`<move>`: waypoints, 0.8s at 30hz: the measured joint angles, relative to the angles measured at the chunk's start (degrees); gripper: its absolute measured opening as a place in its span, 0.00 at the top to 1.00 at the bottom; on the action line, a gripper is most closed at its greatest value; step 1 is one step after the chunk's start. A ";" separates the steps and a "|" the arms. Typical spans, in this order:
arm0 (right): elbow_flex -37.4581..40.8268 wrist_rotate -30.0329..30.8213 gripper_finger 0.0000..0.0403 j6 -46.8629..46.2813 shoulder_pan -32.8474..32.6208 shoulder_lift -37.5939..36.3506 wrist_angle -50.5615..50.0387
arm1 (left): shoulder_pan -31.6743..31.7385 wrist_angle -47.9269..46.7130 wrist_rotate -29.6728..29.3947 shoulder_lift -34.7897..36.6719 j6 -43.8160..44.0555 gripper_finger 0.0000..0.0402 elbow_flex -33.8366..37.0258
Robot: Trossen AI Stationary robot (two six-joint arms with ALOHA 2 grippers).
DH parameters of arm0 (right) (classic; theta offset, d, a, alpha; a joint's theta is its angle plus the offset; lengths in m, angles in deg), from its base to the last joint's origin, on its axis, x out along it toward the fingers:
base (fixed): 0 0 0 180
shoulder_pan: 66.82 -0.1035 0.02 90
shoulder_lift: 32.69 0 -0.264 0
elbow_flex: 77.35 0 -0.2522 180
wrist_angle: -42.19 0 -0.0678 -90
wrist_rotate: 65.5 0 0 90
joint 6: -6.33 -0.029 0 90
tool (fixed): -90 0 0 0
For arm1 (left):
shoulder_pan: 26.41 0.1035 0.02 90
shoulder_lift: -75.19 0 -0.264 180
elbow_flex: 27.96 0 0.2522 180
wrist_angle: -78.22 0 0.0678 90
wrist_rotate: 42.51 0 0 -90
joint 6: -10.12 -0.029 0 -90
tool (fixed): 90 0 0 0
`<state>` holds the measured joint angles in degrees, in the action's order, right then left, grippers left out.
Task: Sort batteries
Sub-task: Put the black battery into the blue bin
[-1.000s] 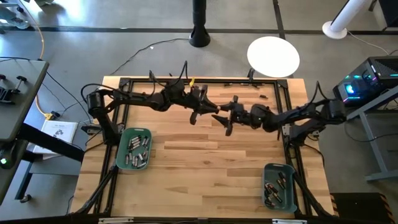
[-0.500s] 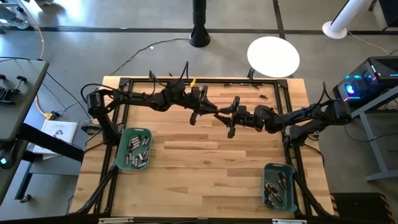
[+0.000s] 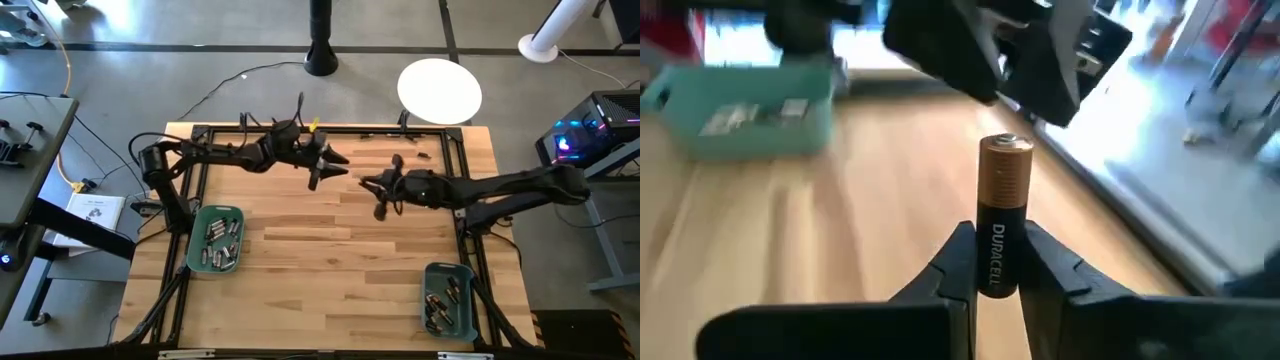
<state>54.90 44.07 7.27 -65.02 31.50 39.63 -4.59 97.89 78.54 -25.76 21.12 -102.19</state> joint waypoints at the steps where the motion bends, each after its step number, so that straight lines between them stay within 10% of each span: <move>1: -1.90 0.05 0.92 -1.54 -0.90 -1.58 -7.34 | 0.37 -1.47 -0.02 -0.02 0.02 0.58 0.00; 10: -20.38 -16.61 0.92 -27.65 -13.90 -5.07 -60.08 | -1.51 -10.65 -6.59 0.44 -7.76 0.56 0.00; 24: -21.45 -22.63 0.92 -103.72 -52.11 -0.92 -58.98 | -6.64 -11.41 -14.38 0.50 -17.22 0.58 0.00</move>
<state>33.45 21.43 -96.46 -117.13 30.58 -19.35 -11.23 86.48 64.16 -25.25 3.90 -102.19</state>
